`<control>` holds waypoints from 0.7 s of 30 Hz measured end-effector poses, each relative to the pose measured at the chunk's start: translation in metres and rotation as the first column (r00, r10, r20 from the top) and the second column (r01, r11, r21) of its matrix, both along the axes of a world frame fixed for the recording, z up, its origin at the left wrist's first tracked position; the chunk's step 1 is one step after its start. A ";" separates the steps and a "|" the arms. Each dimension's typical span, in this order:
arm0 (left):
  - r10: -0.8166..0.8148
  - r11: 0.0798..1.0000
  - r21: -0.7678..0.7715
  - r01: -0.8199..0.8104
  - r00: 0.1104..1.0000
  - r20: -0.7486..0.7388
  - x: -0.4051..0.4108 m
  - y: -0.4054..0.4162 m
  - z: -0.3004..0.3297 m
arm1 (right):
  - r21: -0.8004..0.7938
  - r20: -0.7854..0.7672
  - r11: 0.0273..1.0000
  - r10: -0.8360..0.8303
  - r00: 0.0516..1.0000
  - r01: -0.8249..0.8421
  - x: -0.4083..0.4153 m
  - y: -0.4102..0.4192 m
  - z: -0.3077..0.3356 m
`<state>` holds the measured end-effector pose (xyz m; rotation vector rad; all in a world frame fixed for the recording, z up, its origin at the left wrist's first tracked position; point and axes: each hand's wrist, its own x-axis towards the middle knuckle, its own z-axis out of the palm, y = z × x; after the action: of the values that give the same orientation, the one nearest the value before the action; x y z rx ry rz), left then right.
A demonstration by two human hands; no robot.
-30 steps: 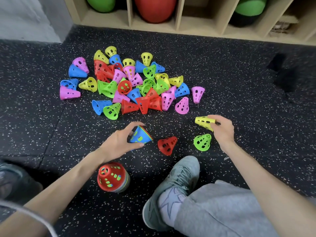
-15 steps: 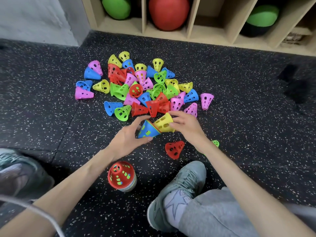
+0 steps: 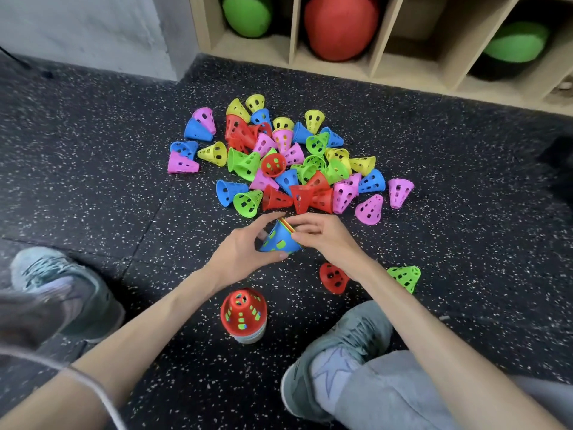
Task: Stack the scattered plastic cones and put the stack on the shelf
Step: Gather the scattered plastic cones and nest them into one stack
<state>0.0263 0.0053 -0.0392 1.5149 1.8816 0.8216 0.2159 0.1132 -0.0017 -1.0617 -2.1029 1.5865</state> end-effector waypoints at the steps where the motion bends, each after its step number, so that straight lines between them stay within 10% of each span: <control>1: 0.015 1.000 0.002 -0.015 1.000 0.007 -0.002 -0.002 -0.001 | 0.007 0.003 1.000 0.009 1.000 -0.009 -0.003 -0.001 0.001; 21: 0.132 0.980 0.103 -0.170 0.943 0.305 -0.037 -0.002 -0.037 | 0.146 0.086 0.989 0.023 0.996 -0.035 -0.078 0.003 -0.013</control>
<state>-0.0102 0.0029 -0.0759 1.2464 1.7619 1.1917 0.1382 0.1165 -0.0143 -1.0691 -2.2608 1.3962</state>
